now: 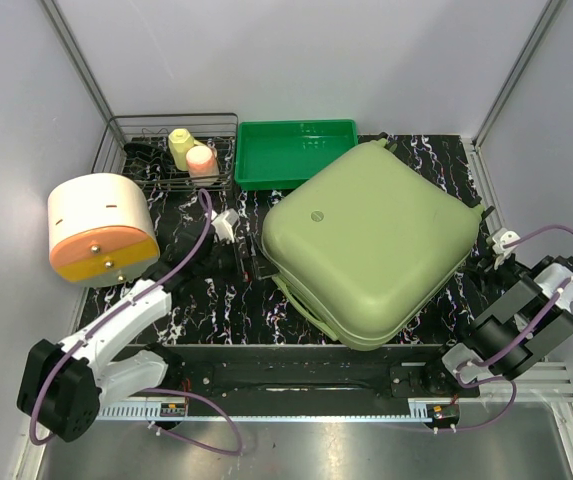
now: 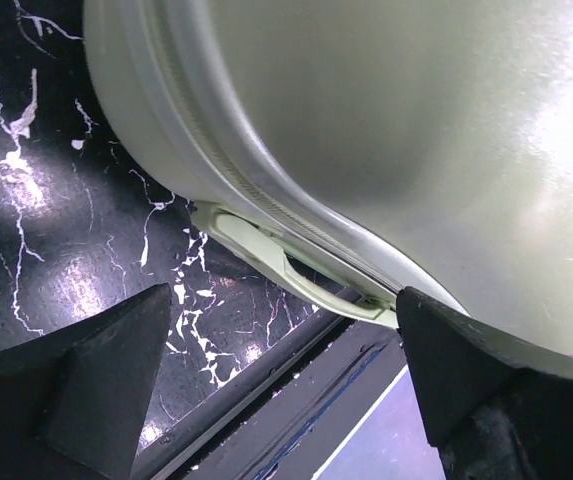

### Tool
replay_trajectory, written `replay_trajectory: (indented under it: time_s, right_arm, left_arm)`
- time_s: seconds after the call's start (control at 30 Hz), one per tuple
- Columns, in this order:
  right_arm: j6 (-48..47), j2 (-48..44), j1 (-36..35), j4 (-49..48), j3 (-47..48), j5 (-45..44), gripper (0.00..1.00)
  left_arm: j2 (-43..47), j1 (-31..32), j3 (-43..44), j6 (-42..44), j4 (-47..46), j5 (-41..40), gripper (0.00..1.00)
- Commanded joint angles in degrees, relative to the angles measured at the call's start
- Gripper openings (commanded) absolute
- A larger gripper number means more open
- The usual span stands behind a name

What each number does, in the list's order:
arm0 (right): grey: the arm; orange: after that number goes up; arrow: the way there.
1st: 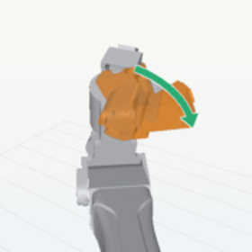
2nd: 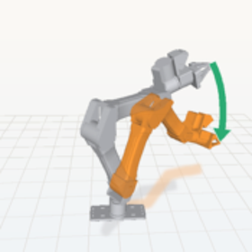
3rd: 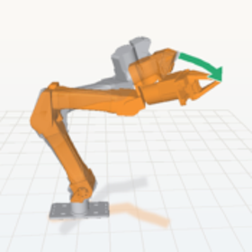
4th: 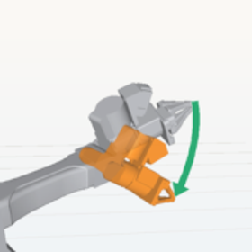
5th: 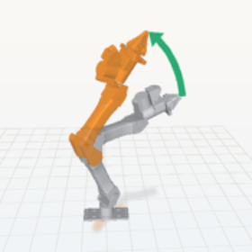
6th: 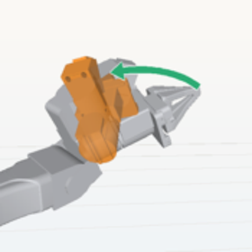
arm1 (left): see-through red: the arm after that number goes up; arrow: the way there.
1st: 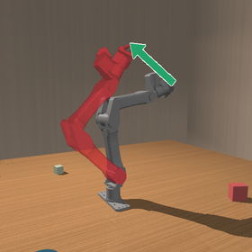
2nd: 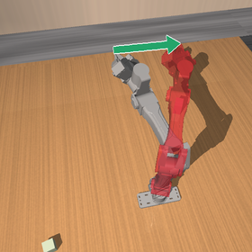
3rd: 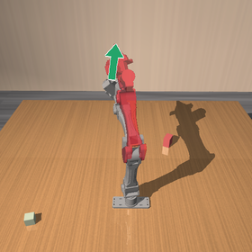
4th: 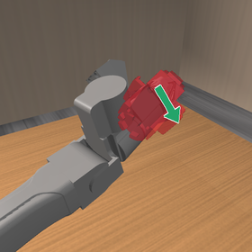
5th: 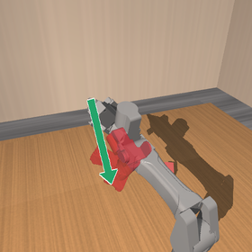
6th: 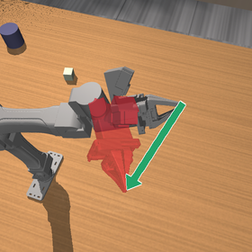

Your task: Open, take out, and arrange the luggage

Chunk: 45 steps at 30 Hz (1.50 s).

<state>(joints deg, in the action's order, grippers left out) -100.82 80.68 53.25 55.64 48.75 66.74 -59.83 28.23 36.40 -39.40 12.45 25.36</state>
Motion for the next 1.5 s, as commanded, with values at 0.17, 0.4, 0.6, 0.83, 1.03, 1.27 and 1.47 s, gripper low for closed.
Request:
replay_trajectory:
  time_s: [0.17, 0.4, 0.6, 0.83, 1.03, 1.27, 1.47]
  right_arm:
    - [-4.6, 0.7, 0.0, 1.2, -1.1, 5.5, 0.32]
    - [-7.2, 1.1, 0.0, 1.3, -1.1, 4.5, 0.14]
    - [-7.8, 1.3, 0.1, 0.4, -1.0, 4.4, 0.00]
    - [-8.5, 2.0, 0.1, -0.2, -2.5, 5.3, 0.25]
    - [-6.9, 2.8, -0.3, -3.5, -3.9, 8.3, 0.25]
    - [-4.8, 2.4, -0.4, -3.3, -2.9, 9.1, 0.00]
    - [-4.7, 1.8, -1.0, -1.8, -3.0, 8.6, 0.00]
  left_arm:
    - [2.6, -1.9, -3.1, -5.8, -0.8, 1.7, 0.99]
    - [2.4, -3.5, -6.8, -9.6, -1.8, 2.6, 0.99]
    - [2.0, -3.7, -6.7, -9.3, -2.3, 2.5, 0.99]
    - [1.4, -3.6, -7.7, -11.4, -3.8, 2.9, 0.99]
    - [0.7, -3.6, -7.8, -12.3, -5.1, 3.6, 0.99]
    - [-0.3, -2.6, -7.9, -15.9, -4.4, 3.2, 0.98]
    - [-2.8, 3.0, -8.9, -19.1, -6.9, 2.5, 0.85]
